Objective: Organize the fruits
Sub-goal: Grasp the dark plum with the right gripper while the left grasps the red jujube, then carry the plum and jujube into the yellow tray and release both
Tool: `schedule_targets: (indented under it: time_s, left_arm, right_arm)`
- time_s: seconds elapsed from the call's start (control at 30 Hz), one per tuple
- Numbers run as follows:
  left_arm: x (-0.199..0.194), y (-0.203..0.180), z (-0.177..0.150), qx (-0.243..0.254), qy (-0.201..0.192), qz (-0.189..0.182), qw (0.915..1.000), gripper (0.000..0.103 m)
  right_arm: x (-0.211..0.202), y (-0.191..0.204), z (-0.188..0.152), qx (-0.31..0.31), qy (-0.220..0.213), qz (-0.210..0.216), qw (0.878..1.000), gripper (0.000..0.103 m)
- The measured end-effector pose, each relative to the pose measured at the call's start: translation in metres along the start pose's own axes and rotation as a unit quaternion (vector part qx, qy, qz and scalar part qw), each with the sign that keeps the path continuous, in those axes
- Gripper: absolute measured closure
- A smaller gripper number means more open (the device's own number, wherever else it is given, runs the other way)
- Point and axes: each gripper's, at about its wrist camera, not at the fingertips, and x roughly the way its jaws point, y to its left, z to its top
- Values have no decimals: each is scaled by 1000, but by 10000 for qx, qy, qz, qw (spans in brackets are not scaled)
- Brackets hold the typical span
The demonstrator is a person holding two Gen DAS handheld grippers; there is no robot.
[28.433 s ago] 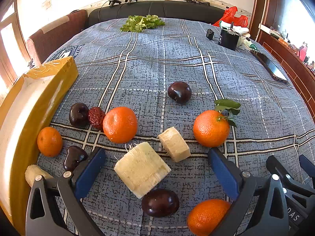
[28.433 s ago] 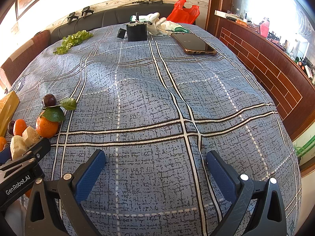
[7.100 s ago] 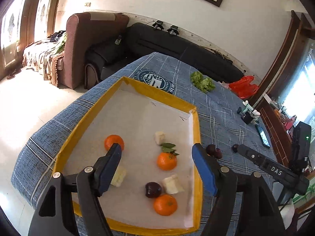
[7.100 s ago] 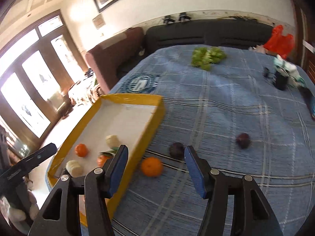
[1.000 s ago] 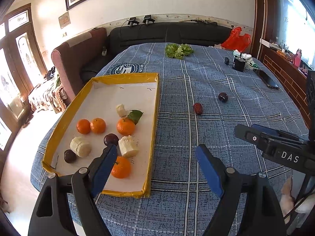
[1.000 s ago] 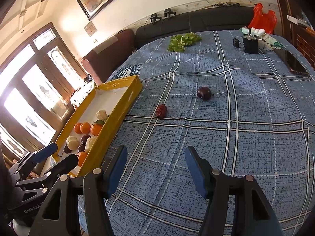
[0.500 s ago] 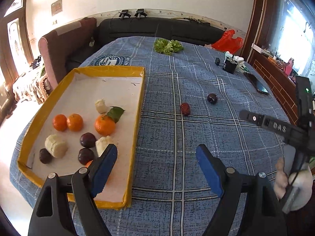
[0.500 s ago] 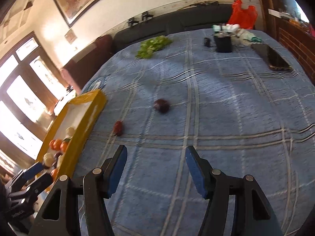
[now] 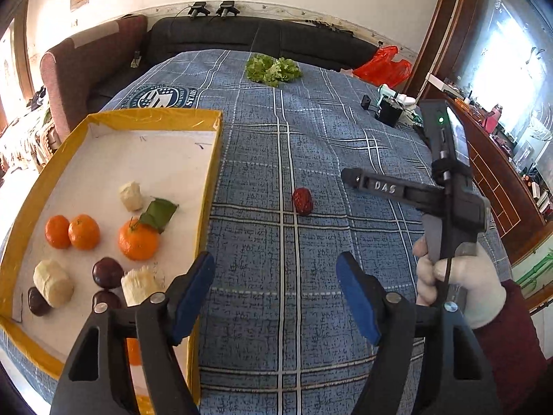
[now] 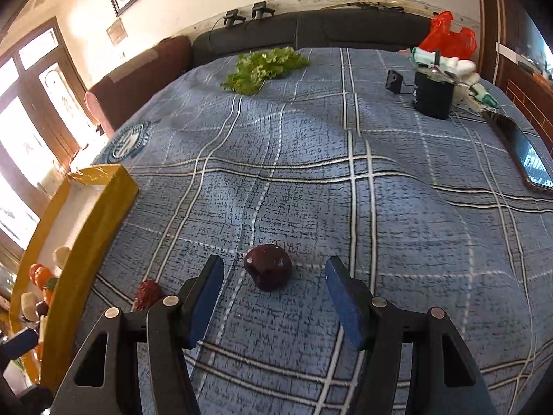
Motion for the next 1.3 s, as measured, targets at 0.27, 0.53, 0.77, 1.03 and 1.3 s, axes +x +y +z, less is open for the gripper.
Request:
schedule_targets:
  time_s: [0.27,0.53,0.77,1.03,1.3]
  left_arm:
    - [43,-23,23,302,204,-29,9993,37]
    - [96,-38,42,570,540,13,9969,66]
    - [112,-42,41,663,557,176,9961,85]
    - [85,-34,40,346,289,30,9990,85]
    - [9,8,26,-162,-202,131,9996,84]
  right_arm:
    - [-9,-7,-6,107,-81,145,9998,72]
    - [-46,-24,-24,481,-394,471,9970,71]
    - [-44,-30,-27,591,-335,573,9960,71]
    - [-41,-31,-27,606,-367,421,9966,71]
    - [-44,-28,-29,585,-491,278,9967,71]
